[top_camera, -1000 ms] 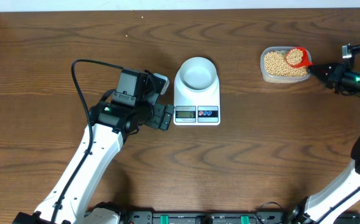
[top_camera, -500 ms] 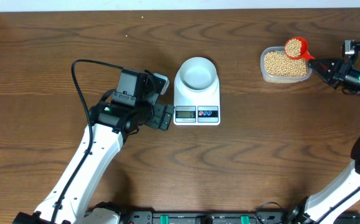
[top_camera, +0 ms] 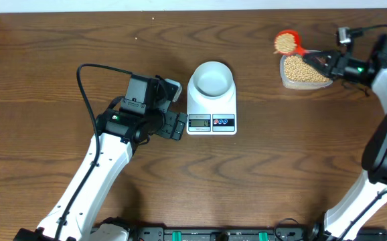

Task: Scoop item into bowl and weigh 50g on scale
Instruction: 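Lift the filled scoop and carry it left over the white bowl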

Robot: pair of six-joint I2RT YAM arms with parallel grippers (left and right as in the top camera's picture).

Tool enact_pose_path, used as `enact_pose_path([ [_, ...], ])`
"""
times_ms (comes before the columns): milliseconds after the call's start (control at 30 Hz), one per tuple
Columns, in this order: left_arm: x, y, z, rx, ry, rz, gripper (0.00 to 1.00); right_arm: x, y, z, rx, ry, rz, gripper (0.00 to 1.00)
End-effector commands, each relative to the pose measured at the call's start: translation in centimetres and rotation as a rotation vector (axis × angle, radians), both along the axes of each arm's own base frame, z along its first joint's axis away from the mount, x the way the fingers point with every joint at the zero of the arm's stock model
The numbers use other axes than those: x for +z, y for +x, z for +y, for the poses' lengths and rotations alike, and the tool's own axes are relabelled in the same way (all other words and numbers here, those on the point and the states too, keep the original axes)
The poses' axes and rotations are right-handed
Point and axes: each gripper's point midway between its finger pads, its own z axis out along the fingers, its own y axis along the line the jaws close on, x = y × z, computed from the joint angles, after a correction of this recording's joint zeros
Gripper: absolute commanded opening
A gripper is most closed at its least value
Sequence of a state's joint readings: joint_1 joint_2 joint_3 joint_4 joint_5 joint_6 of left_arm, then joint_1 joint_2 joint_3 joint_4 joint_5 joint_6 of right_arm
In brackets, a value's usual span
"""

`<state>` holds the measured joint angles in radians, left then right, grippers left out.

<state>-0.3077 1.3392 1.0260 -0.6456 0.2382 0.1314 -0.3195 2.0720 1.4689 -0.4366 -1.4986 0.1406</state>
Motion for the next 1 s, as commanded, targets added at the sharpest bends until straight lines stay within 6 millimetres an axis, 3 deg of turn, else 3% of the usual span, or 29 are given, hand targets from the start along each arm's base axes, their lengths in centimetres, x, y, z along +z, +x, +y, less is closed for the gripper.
enact_pose_path([
  [0, -0.2, -0.1, 0.0, -0.004, -0.004, 0.007, 0.91, 0.3, 0.0, 3.0, 0.076, 0.053, 0.075, 0.01],
  [433, -0.2, -0.1, 0.0, -0.003, -0.004, 0.007, 0.91, 0.6, -0.4, 10.3, 0.214, 0.034, 0.103, 0.01],
  [967, -0.2, -0.1, 0.0, -0.003, -0.004, 0.007, 0.91, -1.1, -1.7, 16.8, 0.287, -0.072, 0.075, 0.01],
])
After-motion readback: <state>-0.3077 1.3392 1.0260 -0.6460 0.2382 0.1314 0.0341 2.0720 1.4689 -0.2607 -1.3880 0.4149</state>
